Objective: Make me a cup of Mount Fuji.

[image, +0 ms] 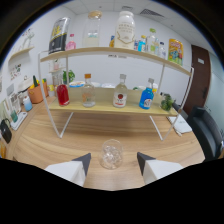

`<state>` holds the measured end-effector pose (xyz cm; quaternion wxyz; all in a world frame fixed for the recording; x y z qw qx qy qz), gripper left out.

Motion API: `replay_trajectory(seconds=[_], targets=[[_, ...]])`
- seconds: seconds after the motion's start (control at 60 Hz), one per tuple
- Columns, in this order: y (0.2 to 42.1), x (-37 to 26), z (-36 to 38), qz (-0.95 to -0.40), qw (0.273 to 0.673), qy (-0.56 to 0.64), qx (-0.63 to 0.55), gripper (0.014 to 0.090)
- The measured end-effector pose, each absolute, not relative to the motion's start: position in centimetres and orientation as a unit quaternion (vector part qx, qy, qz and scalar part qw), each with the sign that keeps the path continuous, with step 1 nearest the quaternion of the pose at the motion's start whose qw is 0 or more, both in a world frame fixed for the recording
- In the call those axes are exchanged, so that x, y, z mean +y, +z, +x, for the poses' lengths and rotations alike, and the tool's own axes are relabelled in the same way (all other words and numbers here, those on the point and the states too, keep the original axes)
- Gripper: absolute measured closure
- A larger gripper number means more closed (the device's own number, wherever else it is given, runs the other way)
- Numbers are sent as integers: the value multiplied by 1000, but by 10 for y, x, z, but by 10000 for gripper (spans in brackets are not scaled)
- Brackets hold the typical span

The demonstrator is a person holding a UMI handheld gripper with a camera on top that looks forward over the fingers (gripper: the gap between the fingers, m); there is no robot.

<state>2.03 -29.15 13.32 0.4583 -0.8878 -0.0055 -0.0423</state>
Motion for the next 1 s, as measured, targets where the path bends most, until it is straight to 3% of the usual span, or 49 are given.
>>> replay_trajectory(seconds=[0.25,0.467,0.633,0.817,1.0], targets=[[143,-306,16,-878,476,-40,-9,184],[172,-308,-22,-838,545,10,-2,183],[209,-258,-46,-803,595,21,-6,182],[220,-187,-58,-787,616,35,3,192],[204,-131,-60,-791,611,18,-5,309]])
